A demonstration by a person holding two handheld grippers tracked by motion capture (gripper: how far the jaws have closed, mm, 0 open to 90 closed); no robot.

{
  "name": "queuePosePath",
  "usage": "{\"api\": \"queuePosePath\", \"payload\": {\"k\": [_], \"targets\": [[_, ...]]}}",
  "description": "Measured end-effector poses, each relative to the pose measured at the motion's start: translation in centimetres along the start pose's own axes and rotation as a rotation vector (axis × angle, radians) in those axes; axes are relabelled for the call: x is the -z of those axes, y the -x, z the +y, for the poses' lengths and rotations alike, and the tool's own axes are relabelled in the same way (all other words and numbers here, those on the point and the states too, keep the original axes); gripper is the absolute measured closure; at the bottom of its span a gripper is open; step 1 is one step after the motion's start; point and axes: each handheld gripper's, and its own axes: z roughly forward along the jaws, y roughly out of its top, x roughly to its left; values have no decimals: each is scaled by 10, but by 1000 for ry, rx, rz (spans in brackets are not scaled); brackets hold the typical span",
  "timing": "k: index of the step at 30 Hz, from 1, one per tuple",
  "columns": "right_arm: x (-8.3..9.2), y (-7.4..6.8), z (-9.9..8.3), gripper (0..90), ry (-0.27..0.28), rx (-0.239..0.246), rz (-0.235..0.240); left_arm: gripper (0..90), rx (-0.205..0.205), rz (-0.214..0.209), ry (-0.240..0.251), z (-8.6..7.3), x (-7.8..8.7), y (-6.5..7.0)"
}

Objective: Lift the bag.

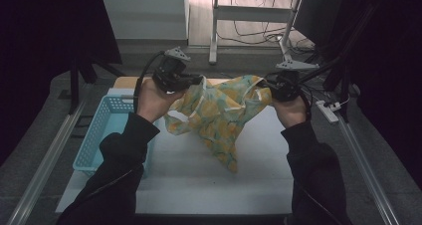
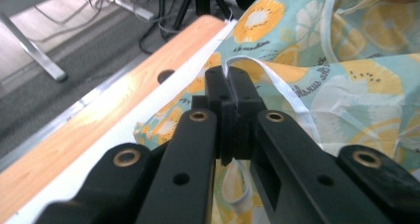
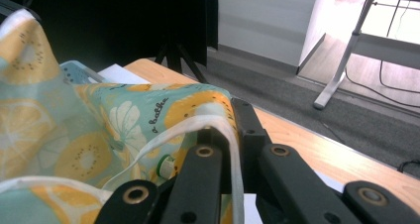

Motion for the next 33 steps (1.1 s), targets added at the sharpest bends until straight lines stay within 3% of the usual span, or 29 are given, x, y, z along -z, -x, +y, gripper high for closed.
{"api": "queuePosePath", "payload": {"k": [6, 14, 17, 24, 33], "targets": [[-3, 1, -4, 865, -16, -4, 5, 887, 20, -19, -22, -5, -10, -2], [-7, 1, -7, 721, -30, -21, 24, 730, 49, -57, -30, -9, -17, -3], [-8, 0, -6, 681, -37, -23, 32, 701, 52, -66, -28, -8, -16, -5], [-5, -3, 0, 568, -25, -20, 28, 539, 59, -63, -9, -7, -9, -6], [9, -5, 0, 469, -55, -10, 43, 468, 68, -62, -14, -11, -2, -9]]}}
